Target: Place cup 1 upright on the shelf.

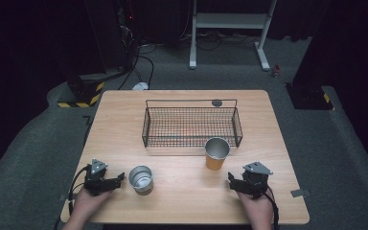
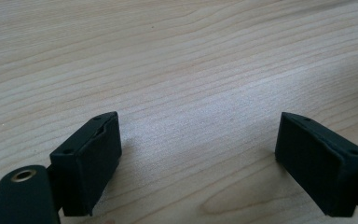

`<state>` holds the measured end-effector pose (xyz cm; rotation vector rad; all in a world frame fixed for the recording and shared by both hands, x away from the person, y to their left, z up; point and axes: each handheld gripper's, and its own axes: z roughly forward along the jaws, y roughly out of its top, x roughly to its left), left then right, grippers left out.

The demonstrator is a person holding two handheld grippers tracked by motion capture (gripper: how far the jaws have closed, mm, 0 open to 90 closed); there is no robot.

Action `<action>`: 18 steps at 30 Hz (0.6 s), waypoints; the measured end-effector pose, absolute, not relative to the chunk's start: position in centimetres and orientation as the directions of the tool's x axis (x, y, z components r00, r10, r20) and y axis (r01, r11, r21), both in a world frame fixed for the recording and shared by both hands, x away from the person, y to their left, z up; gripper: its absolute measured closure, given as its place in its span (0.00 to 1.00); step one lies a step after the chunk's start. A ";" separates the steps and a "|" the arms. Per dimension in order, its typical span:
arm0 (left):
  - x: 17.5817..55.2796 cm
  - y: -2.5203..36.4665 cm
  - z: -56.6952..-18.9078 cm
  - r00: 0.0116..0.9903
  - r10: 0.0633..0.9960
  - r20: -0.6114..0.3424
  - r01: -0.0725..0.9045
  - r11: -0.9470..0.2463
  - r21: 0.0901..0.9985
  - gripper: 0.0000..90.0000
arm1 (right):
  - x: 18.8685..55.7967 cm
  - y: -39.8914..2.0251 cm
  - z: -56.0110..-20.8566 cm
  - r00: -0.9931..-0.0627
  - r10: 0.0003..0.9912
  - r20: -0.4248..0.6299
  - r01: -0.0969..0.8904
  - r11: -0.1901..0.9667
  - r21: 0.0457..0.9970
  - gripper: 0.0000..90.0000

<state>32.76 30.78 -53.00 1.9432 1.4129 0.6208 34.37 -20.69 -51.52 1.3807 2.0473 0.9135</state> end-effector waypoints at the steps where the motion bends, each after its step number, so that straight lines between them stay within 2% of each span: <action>1: 32.8 30.8 -53.0 0.308 0.951 0.002 0.645 -0.210 0.735 0.16 | 34.4 -20.7 -51.5 -0.358 0.933 -0.038 0.595 0.259 0.761 0.11; 18: 32.8 30.7 -53.0 0.294 0.956 0.001 0.647 -0.200 0.736 0.17 | 33.9 -19.6 -51.4 -0.386 0.922 -0.040 0.567 0.271 0.778 0.11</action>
